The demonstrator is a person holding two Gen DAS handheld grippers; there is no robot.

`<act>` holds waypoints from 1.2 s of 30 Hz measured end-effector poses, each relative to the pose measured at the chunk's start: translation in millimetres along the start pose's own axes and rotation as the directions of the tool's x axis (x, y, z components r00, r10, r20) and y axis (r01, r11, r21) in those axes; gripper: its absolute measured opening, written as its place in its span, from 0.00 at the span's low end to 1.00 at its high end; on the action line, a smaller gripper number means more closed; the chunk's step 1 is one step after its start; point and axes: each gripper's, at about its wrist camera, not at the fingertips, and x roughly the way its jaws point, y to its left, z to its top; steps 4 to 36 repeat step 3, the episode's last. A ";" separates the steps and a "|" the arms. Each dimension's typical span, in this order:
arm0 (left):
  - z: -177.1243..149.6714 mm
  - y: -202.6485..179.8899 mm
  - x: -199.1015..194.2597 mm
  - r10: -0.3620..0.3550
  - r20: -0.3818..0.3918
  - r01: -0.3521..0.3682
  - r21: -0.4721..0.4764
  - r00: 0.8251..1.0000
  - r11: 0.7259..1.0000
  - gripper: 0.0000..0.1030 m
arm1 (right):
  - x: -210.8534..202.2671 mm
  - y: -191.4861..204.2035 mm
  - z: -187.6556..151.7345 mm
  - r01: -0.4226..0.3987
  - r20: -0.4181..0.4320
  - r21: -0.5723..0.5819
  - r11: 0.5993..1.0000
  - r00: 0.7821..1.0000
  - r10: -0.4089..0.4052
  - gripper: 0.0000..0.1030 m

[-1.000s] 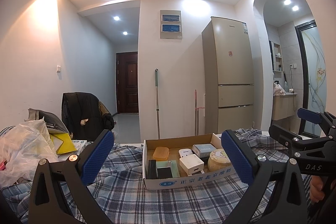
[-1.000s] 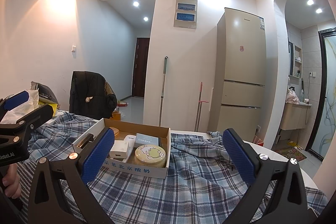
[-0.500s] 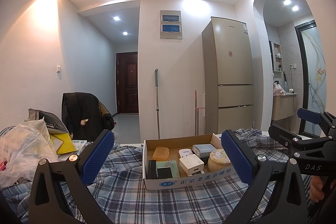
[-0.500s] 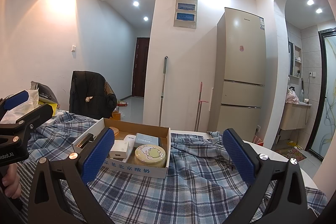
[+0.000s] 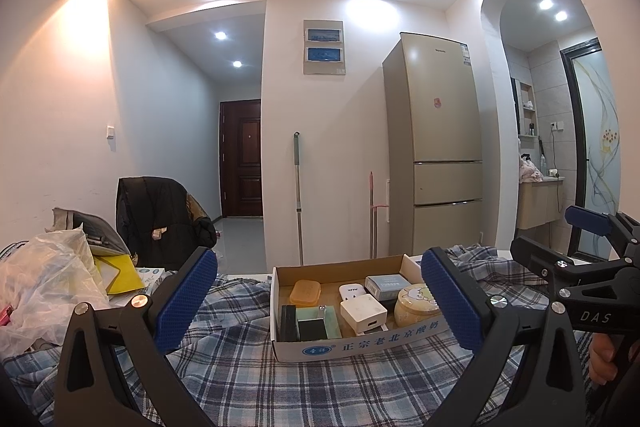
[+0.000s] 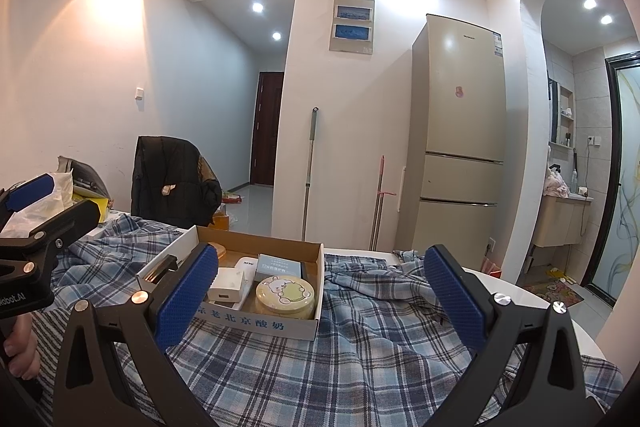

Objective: Organize rigid objects

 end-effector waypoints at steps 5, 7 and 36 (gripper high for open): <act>-0.2 0.0 0.0 0.000 -0.002 0.000 0.001 1.000 1.000 1.00 | -0.6 -0.4 0.1 0.000 0.000 0.004 1.000 1.000 0.000 1.00; -0.2 0.0 0.0 0.000 -0.002 0.000 0.001 1.000 1.000 1.00 | -0.6 -0.4 0.1 0.000 0.000 0.004 1.000 1.000 0.000 1.00; -0.2 0.0 0.0 0.000 -0.002 0.000 0.001 1.000 1.000 1.00 | -0.6 -0.4 0.1 0.000 0.000 0.004 1.000 1.000 0.000 1.00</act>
